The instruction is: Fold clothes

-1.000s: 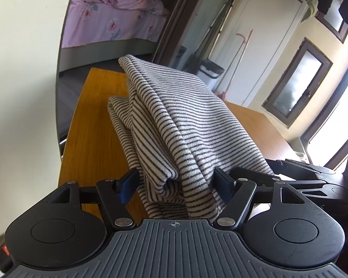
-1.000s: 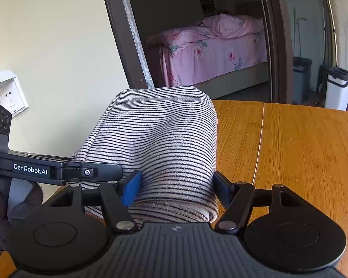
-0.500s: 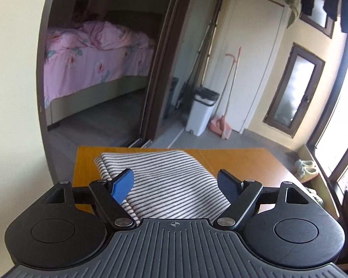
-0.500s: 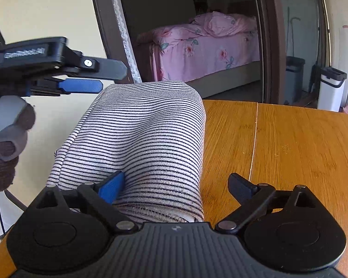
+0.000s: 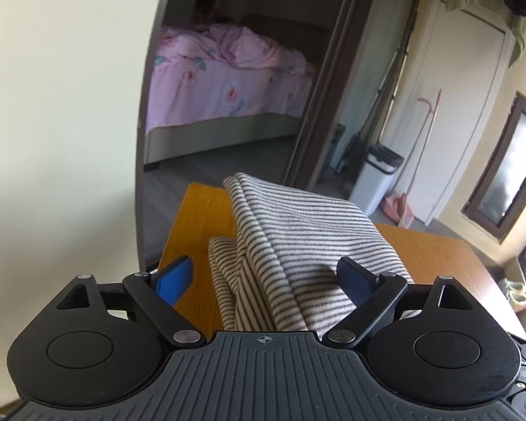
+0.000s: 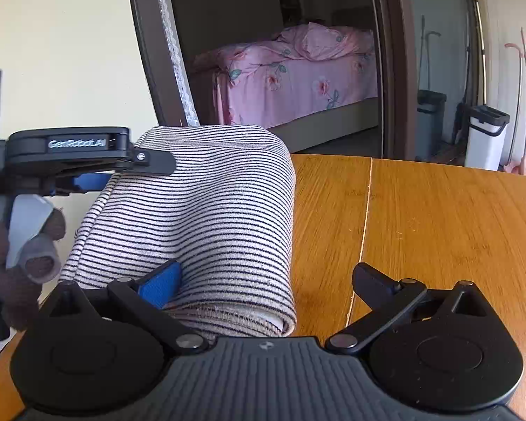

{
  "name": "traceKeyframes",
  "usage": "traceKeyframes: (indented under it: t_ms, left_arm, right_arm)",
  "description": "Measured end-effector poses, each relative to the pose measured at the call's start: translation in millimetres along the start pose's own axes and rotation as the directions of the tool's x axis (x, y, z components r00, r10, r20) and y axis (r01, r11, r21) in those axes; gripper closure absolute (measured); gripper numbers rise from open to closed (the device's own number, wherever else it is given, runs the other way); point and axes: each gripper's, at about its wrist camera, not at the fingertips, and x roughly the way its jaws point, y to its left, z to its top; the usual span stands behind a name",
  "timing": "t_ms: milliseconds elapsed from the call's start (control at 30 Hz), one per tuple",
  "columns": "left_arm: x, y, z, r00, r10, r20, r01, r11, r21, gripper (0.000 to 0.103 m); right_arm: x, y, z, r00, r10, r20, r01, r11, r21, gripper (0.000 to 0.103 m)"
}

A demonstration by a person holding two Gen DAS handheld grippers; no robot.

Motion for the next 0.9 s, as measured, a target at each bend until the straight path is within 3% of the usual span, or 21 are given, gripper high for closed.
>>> traceKeyframes:
  t_ms: [100, 233, 367, 567, 900]
  left_arm:
    - [-36.7, -7.0, -36.5, 0.999, 0.052, 0.01, -0.052, 0.999, 0.015, 0.002]
    - [-63.7, -24.7, -74.8, 0.993, 0.113, -0.033, -0.11, 0.991, 0.073, 0.001]
    - [-74.2, -37.9, -87.6, 0.985, 0.152, -0.084, -0.148, 0.988, 0.053, 0.0]
    - [-65.1, -53.6, -95.5, 0.952, 0.263, -0.156, -0.231, 0.953, 0.194, 0.0]
    - [-63.9, -56.3, -96.8, 0.95, 0.273, -0.151, -0.241, 0.95, 0.197, 0.0]
  right_arm:
    - [-14.2, 3.8, -10.6, 1.0, -0.019, -0.012, 0.019, 1.0, 0.001, 0.0]
    - [-23.2, 3.1, -21.0, 0.989, -0.091, -0.114, 0.092, 0.996, 0.004, 0.0]
    - [-35.9, -0.5, -28.1, 0.976, -0.17, -0.138, 0.168, 0.985, -0.025, 0.0]
    - [-39.0, -10.8, -27.1, 0.972, -0.182, -0.15, 0.175, 0.983, -0.061, 0.0]
    - [-40.7, -13.2, -28.0, 0.971, -0.187, -0.149, 0.179, 0.982, -0.06, 0.0]
